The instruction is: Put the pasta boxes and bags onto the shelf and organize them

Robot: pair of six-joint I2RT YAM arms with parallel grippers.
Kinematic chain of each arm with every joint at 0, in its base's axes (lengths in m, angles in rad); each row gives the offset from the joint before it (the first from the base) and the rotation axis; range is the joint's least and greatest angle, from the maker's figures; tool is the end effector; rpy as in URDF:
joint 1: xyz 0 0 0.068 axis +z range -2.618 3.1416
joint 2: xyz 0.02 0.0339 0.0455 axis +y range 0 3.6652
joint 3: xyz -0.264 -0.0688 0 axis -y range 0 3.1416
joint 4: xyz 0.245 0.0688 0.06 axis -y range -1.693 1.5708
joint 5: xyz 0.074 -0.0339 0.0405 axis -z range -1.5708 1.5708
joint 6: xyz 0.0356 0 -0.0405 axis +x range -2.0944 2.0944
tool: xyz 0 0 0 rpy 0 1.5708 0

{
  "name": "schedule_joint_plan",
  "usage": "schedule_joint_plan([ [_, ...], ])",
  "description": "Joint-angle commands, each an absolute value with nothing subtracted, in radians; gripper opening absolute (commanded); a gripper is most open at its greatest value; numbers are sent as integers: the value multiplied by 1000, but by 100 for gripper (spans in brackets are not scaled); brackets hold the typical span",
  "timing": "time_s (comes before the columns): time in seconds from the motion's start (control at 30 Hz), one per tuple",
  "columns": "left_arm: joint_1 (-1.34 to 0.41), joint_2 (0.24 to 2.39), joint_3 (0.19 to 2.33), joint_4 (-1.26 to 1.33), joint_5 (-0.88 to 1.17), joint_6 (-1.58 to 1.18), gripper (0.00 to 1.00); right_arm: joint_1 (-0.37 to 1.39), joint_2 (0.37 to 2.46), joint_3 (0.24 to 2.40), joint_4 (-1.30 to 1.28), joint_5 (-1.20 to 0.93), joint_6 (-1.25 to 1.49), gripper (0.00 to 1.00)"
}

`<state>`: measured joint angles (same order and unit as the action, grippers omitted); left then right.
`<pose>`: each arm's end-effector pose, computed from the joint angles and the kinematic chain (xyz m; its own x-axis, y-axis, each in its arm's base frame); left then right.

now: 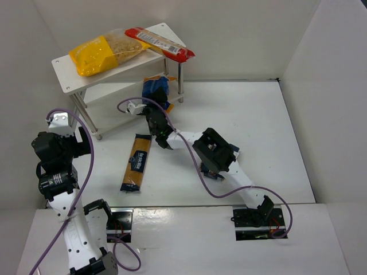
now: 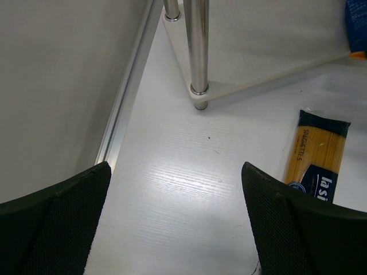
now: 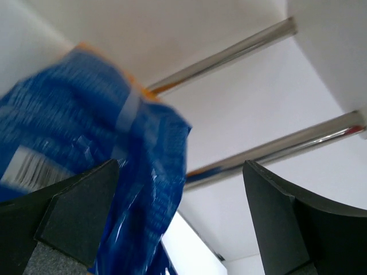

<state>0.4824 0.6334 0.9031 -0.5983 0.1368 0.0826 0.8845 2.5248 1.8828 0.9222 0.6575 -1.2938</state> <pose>0.1181 0.0564 0.3576 -0.3134 -0.0719 -0.9469 -0.3205 0.9466 0.0342 0.3753 0.4238 0.1958 0.2789 -0.8610 -0.4254 0.1029 0.4672 -0.8781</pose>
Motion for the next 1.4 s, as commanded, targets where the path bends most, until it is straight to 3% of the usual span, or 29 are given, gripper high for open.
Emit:
schedule_joint_plan([
  [0.0,489,632,900,-578,160,100,100,914,2392,1766,1029,687,-1272,97],
  [0.27,489,614,900,-578,160,109,100,995,2117,1422,990,762,-1201,99],
  [0.43,489,595,891,-578,169,109,100,1040,1927,1302,813,811,-1066,99],
  [0.7,499,577,891,-569,207,129,100,996,1573,1278,1,672,-509,99],
  [0.93,499,597,891,-578,279,158,100,761,1373,1128,-282,436,-251,99],
  [1.07,499,620,891,-597,316,178,100,481,1341,1126,-422,212,-155,99],
  [1.2,486,658,891,-606,344,196,100,313,1373,1227,-570,155,-104,99],
  [1.37,443,722,902,-615,373,206,100,227,1296,1177,-588,137,-52,99],
])
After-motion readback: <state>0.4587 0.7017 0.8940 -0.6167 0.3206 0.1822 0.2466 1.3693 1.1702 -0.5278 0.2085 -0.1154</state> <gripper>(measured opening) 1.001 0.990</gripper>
